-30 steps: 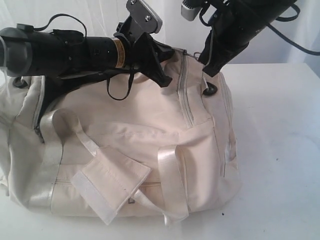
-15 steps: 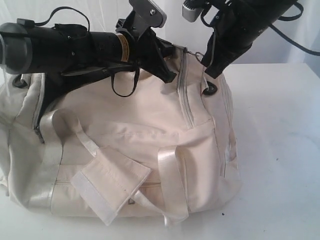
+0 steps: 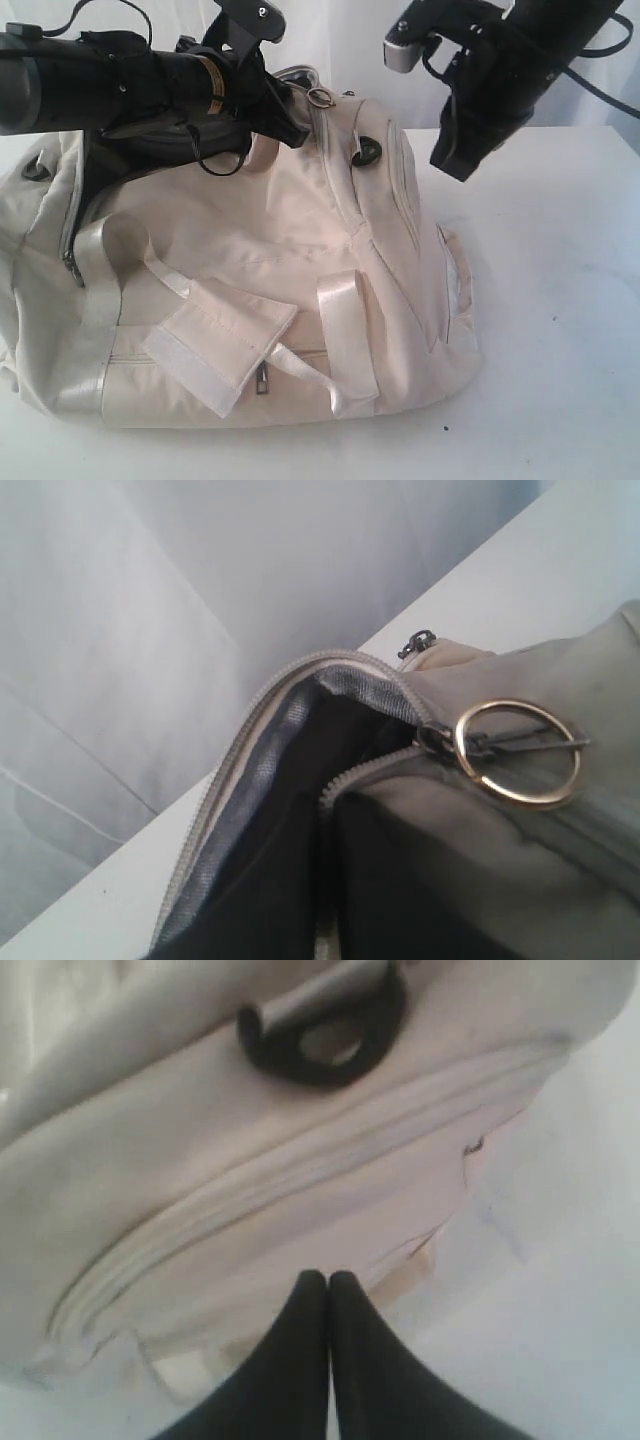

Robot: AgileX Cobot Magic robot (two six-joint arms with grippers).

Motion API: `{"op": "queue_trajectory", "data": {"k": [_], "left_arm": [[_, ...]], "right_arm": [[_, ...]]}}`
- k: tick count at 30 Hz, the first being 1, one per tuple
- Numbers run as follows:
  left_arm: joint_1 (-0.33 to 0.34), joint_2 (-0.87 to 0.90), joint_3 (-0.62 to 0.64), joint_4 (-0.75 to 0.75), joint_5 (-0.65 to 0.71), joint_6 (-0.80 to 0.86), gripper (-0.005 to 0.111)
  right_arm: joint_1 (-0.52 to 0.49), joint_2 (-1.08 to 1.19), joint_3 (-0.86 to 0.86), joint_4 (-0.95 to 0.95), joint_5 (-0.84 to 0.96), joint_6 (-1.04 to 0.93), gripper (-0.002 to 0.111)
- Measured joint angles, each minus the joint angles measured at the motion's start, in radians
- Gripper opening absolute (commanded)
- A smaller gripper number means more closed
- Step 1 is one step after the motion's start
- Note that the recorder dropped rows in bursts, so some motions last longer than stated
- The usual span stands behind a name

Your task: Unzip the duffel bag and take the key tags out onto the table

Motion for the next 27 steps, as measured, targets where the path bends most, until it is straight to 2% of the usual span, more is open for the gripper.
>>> {"op": "queue_trajectory", "data": {"k": [3, 9, 11, 19, 27], "left_arm": [[0.0, 0.0, 0.0, 0.0, 0.0, 0.0, 0.0], [0.0, 0.0, 0.0, 0.0, 0.0, 0.0, 0.0], [0.0, 0.0, 0.0, 0.0, 0.0, 0.0, 0.0], [0.0, 0.0, 0.0, 0.0, 0.0, 0.0, 0.0], [0.0, 0.0, 0.0, 0.0, 0.005, 0.0, 0.0]], "right_arm": [[0.0, 0.0, 0.0, 0.052, -0.139, -0.006, 0.013], [0.0, 0.028, 0.0, 0.192, -0.364, -0.1, 0.045], [0.0, 0.056, 0.0, 0.246, -0.407, -0.14, 0.05], [0.0, 0.191, 0.0, 0.529, -0.559, -0.238, 0.052], [-0.002, 0.24, 0.0, 0.751, -0.584, -0.369, 0.052]]}}
